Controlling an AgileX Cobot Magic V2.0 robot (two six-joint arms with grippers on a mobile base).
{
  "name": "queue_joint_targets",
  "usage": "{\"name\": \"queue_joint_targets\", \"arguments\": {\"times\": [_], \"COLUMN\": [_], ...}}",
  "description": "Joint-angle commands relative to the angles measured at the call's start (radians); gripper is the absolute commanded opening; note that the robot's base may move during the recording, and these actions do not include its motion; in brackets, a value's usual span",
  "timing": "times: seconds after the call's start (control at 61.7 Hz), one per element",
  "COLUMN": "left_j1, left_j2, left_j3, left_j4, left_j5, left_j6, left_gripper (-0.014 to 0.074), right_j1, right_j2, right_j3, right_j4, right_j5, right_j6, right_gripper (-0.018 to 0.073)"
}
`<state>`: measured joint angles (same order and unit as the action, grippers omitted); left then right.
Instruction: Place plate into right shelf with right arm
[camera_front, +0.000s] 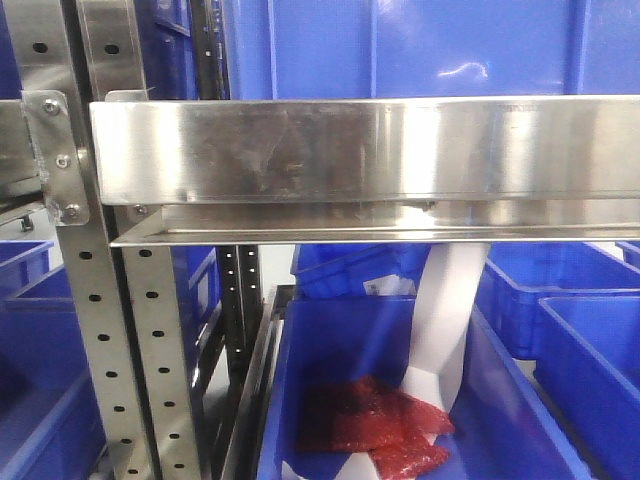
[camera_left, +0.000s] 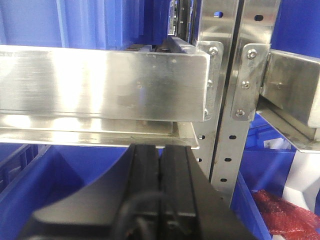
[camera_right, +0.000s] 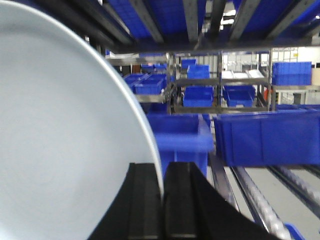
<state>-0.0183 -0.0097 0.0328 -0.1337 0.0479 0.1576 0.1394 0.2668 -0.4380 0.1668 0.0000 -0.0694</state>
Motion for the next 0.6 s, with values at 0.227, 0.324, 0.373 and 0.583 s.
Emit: {"name": "queue_joint_targets", "arguments": {"times": [0.227, 0.324, 0.373, 0.583], "left_j1": [-0.002, -0.002, -0.002, -0.002], "left_j2": [-0.01, -0.01, -0.01, -0.01], "left_j3": [0.01, 0.01, 0.01, 0.01], "left_j4": [-0.008, -0.008, -0.008, -0.008], "left_j5": [-0.09, -0.09, -0.09, -0.09], "left_j6": [-0.007, -0.007, -0.007, -0.007], "left_gripper": [-0.0128, -0.0128, -0.0128, -0.0128], "right_j1": [-0.002, -0.001, -0.001, -0.001], "right_j2": [0.393, 0.533, 0.589, 0.882], "right_j3": [-0.47, -0.6, -0.662, -0.863], "right_j4": [0.021, 0.021, 0.021, 0.021], "right_j5": [0.009, 0.009, 0.009, 0.008], "right_j6": [0.012, 0.012, 0.012, 0.012], "right_gripper": [0.0054, 0.0054, 0.0054, 0.0054]}}
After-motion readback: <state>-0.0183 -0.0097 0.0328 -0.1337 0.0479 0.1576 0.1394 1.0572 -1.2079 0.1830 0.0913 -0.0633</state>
